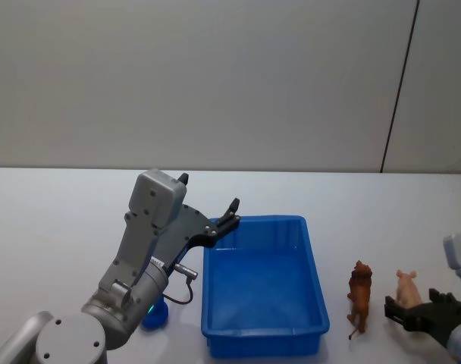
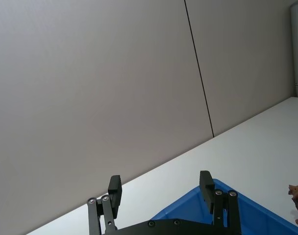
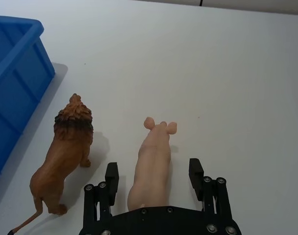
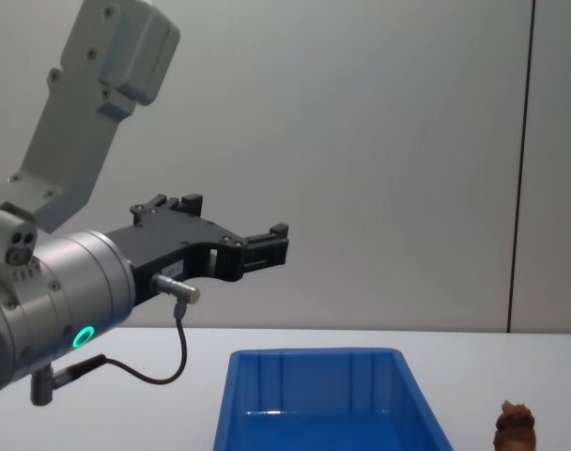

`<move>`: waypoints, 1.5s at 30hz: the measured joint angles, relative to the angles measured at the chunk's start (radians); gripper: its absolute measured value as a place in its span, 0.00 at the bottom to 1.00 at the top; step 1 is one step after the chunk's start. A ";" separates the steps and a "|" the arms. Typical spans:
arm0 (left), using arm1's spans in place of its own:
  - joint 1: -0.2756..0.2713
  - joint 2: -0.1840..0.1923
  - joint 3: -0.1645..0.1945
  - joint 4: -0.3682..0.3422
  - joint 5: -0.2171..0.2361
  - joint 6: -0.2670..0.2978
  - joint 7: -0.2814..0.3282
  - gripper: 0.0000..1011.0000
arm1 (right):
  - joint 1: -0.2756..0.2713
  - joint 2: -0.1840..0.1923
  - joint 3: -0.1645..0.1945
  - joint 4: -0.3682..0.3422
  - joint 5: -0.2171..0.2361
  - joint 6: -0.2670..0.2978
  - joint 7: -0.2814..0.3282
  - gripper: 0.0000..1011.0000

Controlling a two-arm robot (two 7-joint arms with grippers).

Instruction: Pick up the two dolls from the table and place them into the box.

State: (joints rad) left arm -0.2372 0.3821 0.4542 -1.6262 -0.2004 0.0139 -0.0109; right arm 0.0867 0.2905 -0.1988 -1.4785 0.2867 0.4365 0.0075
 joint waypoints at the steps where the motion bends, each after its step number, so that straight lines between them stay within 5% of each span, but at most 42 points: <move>1: 0.000 0.000 0.000 0.000 0.000 0.000 0.000 0.99 | 0.003 -0.001 0.000 0.004 0.002 0.004 0.001 0.89; 14: 0.000 0.000 0.000 0.000 0.000 0.000 0.000 0.99 | 0.037 -0.014 0.006 0.035 0.014 0.039 0.021 0.52; 23: 0.000 0.000 0.000 0.000 0.000 0.000 0.000 0.99 | 0.049 -0.017 0.007 0.022 0.000 0.018 0.028 0.40; 45: 0.000 0.000 0.000 0.000 0.000 0.000 0.000 0.99 | 0.116 -0.043 -0.008 -0.070 -0.076 -0.090 0.104 0.38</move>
State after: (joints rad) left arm -0.2372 0.3821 0.4542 -1.6262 -0.2004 0.0139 -0.0109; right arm 0.2026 0.2479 -0.2070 -1.5484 0.2111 0.3463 0.1113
